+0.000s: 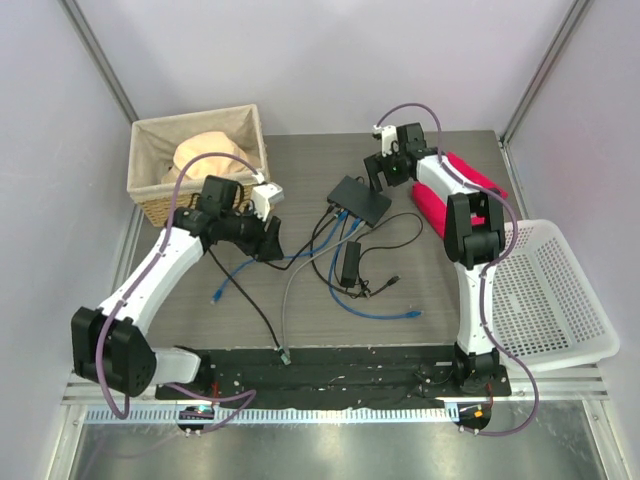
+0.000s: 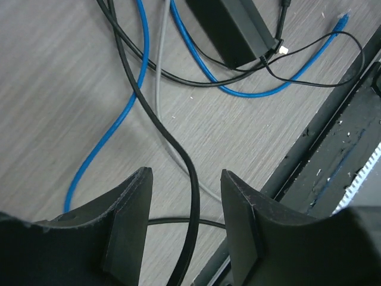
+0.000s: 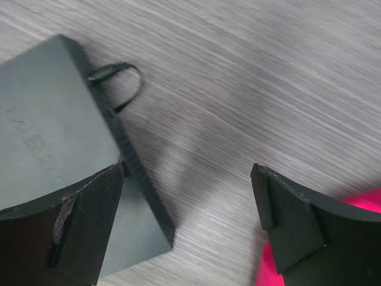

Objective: Pull the plug from the switch port

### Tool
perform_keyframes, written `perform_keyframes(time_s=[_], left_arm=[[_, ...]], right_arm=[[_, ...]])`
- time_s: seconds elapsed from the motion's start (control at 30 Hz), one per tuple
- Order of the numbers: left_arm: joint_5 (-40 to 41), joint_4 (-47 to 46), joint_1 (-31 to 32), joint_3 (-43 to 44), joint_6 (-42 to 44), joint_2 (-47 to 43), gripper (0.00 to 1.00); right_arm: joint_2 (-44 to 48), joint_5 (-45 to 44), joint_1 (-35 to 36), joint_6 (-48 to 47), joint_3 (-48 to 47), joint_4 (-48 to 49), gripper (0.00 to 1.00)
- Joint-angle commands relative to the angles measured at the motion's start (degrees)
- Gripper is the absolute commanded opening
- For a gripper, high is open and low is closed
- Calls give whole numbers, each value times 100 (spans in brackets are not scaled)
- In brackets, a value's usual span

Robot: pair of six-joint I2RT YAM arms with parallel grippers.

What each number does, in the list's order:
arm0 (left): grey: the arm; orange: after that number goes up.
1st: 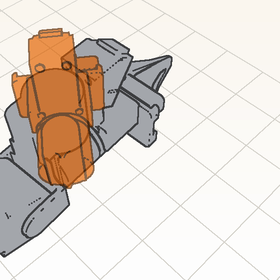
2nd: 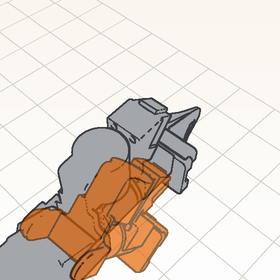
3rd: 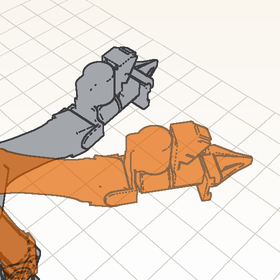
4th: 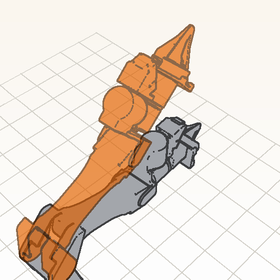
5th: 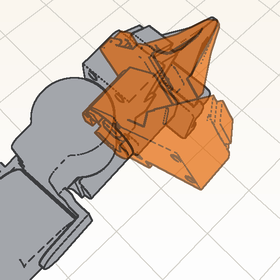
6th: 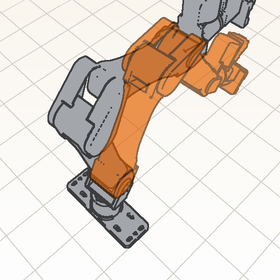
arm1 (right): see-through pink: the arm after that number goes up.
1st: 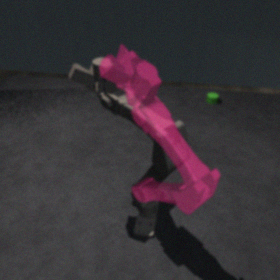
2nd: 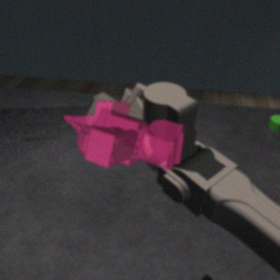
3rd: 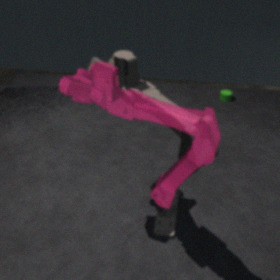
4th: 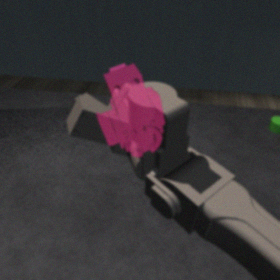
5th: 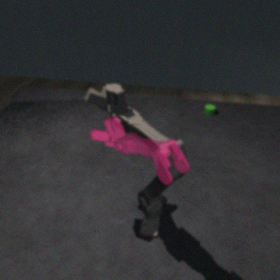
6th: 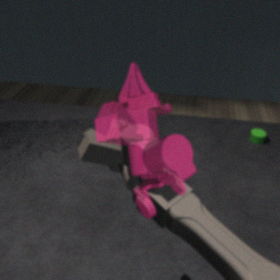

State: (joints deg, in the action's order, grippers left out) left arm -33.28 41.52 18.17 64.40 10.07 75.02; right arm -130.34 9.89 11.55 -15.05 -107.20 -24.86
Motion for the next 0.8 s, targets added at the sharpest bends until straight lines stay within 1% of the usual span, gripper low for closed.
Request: perform_keyframes(time_s=[0.0, 0.13, 0.2, 0.23, 0.33, 0.4, 0.5, 0.57, 0.6, 0.63, 0.67, 0.7, 0.73, 0.77], left_arm=[[-30, -505, 195, -51, -471, 179, 54], [-179, -145, 423, 90, -173, 381, 47], [-118, -152, 563, 108, -154, 522, 47], [-65, -222, 599, 82, -180, 566, 49], [251, -372, 679, 63, -268, 785, 50], [453, -373, 679, 221, -338, 917, 50], [743, -372, 687, 459, -312, 848, 50], [849, -346, 679, 686, -234, 742, 50], [797, -355, 679, 775, -233, 550, 49], [701, -459, 679, 810, -294, 392, 48], [569, -921, 687, 654, -434, 225, 50], [481, -1161, 757, 548, -540, -73, 56], [524, -1337, 819, 451, -584, -110, 59], [533, -1278, 898, 424, -576, -76, 59]], right_arm=[[26, 988, -21, 89, -303, -273, 100], [53, 1050, 23, 213, -12, -379, 100], [175, 1207, 31, 257, 224, -405, 100], [219, 1287, 49, 292, 295, -440, 100], [403, 1603, 66, 467, 620, -484, 99], [518, 1647, 119, 617, 945, -484, 100], [852, 1578, 207, 880, 1472, -423, 99], [1186, 1595, 207, 1231, 1893, -292, 99], [1291, 1595, 216, 1676, 2035, -239, 99], [1536, 1586, 216, 1924, 2175, -99, 99], [1643, 1612, 216, 2162, 2464, -28, 99], [1757, 1682, 216, 2651, 2589, 112, 99], [1845, 1918, 225, 2856, 2712, 183, 99], [1976, 2007, 242, 3076, 2930, 270, 99]])
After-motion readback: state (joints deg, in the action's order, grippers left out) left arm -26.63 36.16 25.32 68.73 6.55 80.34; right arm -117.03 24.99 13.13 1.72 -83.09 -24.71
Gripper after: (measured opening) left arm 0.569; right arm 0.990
